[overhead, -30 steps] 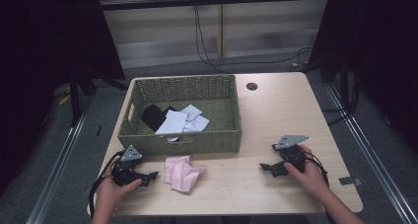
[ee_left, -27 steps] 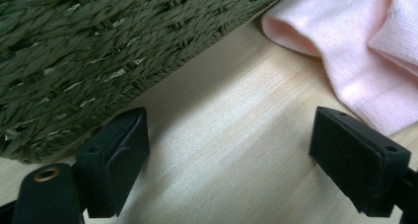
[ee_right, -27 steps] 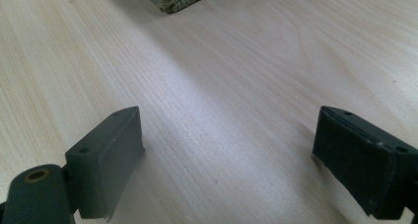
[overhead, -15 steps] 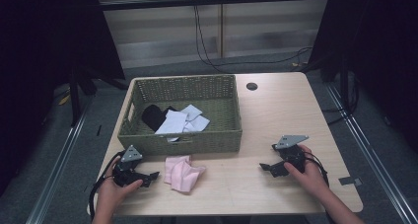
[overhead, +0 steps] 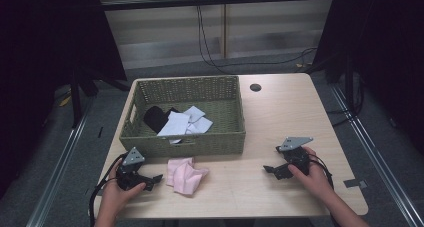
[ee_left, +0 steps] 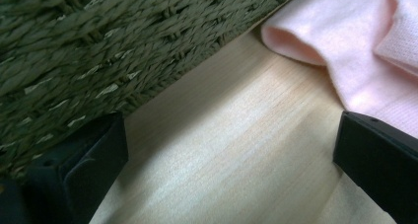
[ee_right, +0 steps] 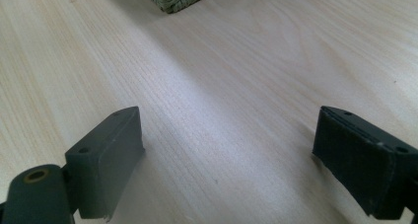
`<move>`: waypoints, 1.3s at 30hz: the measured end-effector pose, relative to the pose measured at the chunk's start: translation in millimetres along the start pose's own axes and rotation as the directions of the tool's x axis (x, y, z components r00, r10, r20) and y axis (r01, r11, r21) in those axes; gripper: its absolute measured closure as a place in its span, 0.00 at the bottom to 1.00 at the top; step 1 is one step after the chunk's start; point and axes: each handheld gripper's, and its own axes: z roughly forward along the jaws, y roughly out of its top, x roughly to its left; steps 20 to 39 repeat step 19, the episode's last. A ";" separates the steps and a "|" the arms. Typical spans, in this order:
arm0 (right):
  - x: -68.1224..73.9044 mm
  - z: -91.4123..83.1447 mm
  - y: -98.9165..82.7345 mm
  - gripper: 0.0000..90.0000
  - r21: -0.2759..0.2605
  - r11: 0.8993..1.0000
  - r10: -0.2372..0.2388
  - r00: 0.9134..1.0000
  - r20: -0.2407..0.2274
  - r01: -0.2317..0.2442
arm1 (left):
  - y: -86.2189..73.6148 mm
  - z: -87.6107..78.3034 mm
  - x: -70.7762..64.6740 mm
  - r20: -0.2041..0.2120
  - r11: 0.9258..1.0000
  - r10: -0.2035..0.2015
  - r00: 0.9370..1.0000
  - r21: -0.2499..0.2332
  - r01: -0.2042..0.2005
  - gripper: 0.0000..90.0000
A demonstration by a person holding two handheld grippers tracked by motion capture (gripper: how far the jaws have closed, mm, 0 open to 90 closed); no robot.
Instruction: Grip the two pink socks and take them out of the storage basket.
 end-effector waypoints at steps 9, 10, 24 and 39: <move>0.0 0.0 0.0 0.12 0.000 1.000 0.000 1.000 0.000 0.000 | 0.0 0.1 -0.2 0.001 1.000 -0.003 1.000 0.000 0.003 0.00; 0.0 0.0 0.0 0.12 0.000 1.000 0.000 1.000 0.000 0.000 | 0.0 0.0 0.0 -0.001 1.000 0.000 1.000 0.000 0.000 0.00; 0.0 0.0 0.0 0.12 0.000 1.000 0.000 1.000 -0.001 0.000 | 0.0 0.0 0.0 -0.001 1.000 0.001 1.000 0.001 -0.001 0.00; 0.0 0.0 0.0 0.12 0.000 1.000 0.000 1.000 -0.001 0.000 | 0.0 0.0 0.0 -0.001 1.000 0.001 1.000 0.001 -0.001 0.00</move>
